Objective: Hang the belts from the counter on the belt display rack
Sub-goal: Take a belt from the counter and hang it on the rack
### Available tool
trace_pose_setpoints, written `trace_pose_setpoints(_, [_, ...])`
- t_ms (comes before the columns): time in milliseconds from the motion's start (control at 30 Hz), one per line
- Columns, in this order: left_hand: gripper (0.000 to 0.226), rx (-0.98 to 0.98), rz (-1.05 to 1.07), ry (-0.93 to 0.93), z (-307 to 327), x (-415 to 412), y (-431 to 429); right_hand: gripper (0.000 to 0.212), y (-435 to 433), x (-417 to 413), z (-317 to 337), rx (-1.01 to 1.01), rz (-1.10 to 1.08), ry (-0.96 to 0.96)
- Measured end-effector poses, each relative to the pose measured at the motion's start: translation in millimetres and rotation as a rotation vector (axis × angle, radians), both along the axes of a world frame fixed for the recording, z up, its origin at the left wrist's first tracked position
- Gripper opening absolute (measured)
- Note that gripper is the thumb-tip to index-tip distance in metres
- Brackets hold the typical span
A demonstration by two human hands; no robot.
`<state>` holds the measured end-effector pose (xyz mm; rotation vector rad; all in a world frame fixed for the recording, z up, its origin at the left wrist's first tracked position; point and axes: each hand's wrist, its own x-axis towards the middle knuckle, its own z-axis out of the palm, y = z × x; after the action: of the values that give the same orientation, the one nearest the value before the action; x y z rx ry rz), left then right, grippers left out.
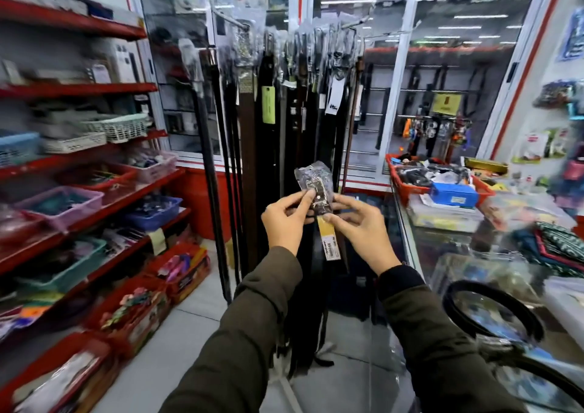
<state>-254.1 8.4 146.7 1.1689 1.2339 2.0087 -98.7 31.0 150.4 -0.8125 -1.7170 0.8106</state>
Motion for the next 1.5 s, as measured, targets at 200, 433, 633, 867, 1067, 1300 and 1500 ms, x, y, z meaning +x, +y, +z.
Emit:
trace_pose_setpoints(200, [0.029, 0.023, -0.186, -0.059, 28.9, -33.8, -9.7, 0.033, 10.3, -36.6, 27.9, -0.109, 0.114, 0.372])
trace_pose_setpoints(433, [0.029, 0.125, -0.268, -0.038, 77.2, -80.5, -16.0, 0.025, 15.7, -91.3, 75.5, -0.128, 0.22, 0.483])
trace_pose_setpoints(633, [0.018, 0.266, -0.118, -0.105, 132.3, -113.1, -18.2, 0.02, 7.6, -139.6, 139.2, -0.023, 0.353, 0.517])
trace_pose_setpoints(867, [0.016, 0.335, -0.026, -0.104, 199.0, -139.8, -23.1, 0.027, 2.5, -182.5, 206.9, 0.04, 0.315, 0.557])
trace_pose_setpoints(1067, [0.029, 0.297, -0.052, -0.159, 230.4, -147.5, -24.8, 0.023, 8.5, -196.5, 237.1, 0.037, 0.273, 0.555])
trace_pose_setpoints(1300, [0.027, 0.233, -0.086, -0.171, 236.1, -152.4, -20.0, 0.021, 12.6, -198.8, 237.2, -0.016, 0.258, 0.59])
trace_pose_setpoints(1500, [0.029, 0.148, -0.133, -0.17, 223.3, -155.0, -4.7, 0.023, 24.3, -199.5, 224.5, -0.047, 0.171, 0.534])
